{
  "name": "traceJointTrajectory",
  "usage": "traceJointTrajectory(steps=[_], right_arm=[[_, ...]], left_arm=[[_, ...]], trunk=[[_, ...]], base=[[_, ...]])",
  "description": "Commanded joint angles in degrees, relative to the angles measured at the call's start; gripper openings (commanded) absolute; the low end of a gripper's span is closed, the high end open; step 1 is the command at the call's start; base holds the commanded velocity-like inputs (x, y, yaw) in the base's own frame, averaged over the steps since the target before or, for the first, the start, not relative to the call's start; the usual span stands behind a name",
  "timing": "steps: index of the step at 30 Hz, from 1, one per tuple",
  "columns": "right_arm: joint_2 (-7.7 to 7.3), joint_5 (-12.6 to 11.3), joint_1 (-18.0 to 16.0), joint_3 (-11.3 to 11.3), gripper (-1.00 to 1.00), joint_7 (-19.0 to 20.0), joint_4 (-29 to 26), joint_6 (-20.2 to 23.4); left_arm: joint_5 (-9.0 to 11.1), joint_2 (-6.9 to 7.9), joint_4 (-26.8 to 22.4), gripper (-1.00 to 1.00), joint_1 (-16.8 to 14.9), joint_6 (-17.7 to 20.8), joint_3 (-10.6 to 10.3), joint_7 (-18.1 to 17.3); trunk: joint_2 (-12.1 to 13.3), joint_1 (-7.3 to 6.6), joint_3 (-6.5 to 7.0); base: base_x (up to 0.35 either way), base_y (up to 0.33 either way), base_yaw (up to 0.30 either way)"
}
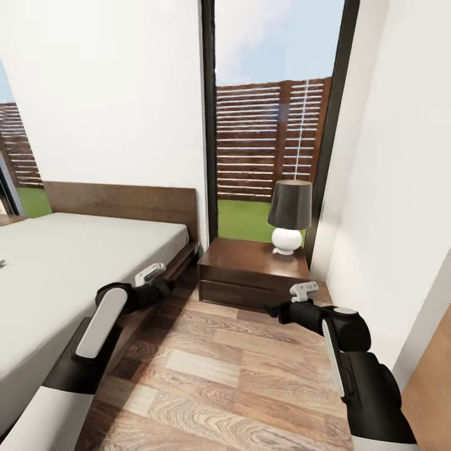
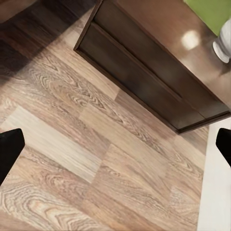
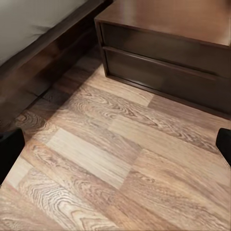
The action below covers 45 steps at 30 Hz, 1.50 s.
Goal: In the bedroom, move the book from the bed onto either nightstand, and place the two sandals side by side next to the bed.
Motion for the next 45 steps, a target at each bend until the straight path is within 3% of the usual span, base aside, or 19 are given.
traceJointTrajectory(steps=[1, 29, 45], right_arm=[[0.02, 0.60, -0.05, -0.15, 1.00, 0.67, -0.06, 0.04], [0.27, 0.59, -0.34, 0.05, 1.00, 0.91, -0.06, -0.14], [0.28, 0.59, -0.79, -0.12, 1.00, 0.91, -0.06, 0.22]], left_arm=[[0.46, 0.01, -0.04, 1.00, -0.06, -0.01, -0.15, 0.66], [0.63, 0.42, 2.95, 1.00, -0.20, 0.22, 0.35, 0.39], [0.80, 0.67, 3.71, 1.00, -0.09, 0.39, 2.74, 0.86]], trunk=[[0.39, -0.24, 0.12], [11.62, -6.39, 5.15], [18.03, -9.90, 8.02]], base=[[0.000, 0.000, 0.000], [0.000, 0.000, 0.000], [0.000, 0.000, 0.118]])
